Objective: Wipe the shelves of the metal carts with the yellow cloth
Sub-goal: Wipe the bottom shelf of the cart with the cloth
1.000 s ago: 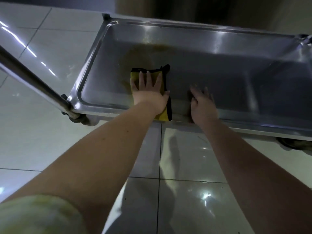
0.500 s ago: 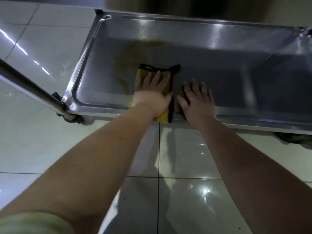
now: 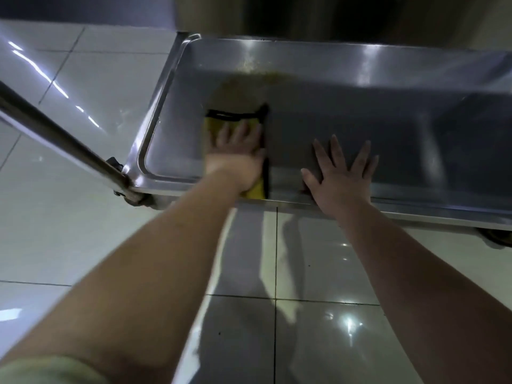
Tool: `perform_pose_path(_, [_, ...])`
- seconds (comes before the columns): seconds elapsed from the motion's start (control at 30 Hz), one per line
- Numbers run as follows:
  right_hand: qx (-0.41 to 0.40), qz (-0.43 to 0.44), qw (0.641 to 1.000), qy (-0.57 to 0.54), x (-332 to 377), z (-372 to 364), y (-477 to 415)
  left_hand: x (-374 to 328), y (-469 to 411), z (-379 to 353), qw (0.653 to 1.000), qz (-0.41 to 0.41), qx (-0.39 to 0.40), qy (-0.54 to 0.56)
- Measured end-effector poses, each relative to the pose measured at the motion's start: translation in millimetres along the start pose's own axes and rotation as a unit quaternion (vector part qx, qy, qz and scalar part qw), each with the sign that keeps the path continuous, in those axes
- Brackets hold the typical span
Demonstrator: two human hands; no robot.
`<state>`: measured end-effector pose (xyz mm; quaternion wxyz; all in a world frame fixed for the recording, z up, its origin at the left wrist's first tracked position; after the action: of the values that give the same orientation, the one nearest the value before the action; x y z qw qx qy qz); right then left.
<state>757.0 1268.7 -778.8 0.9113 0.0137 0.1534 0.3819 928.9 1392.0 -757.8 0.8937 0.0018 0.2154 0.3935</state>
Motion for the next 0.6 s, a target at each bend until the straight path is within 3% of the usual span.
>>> perform_pose_path(0.07, [0.008, 0.000, 1.000, 0.007, -2, -2, 0, -64, 7, -29, 0.997, -0.074, 0.020, 0.006])
perform_pose_path(0.13, [0.011, -0.003, 1.000, -0.013, -7, -5, -1, -98, 12, -43, 0.994, -0.097, 0.034, 0.026])
perform_pose_path(0.3, [-0.015, 0.004, 0.999, -0.040, -8, -4, 0, -47, -12, -22, 0.987, -0.156, 0.025, 0.003])
perform_pose_path(0.47, [-0.016, -0.014, 0.999, -0.050, -2, -3, 1, 94, -33, 40, 0.998, 0.024, -0.058, 0.019])
perform_pose_path(0.6, [0.004, -0.031, 0.999, -0.045, 5, 3, -28, 119, -26, 43, 0.996, 0.041, -0.075, -0.005])
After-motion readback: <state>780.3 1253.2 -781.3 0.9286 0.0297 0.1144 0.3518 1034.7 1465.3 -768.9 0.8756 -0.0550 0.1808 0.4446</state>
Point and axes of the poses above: each hand's wrist, its own y-axis away from the middle knuckle, its own z-axis out of the back of the hand, x = y × z, the point moved 1 cm from there along -y, towards the middle knuckle, and after that the axes turned 15 degrees about y, right-handed, at the moved point
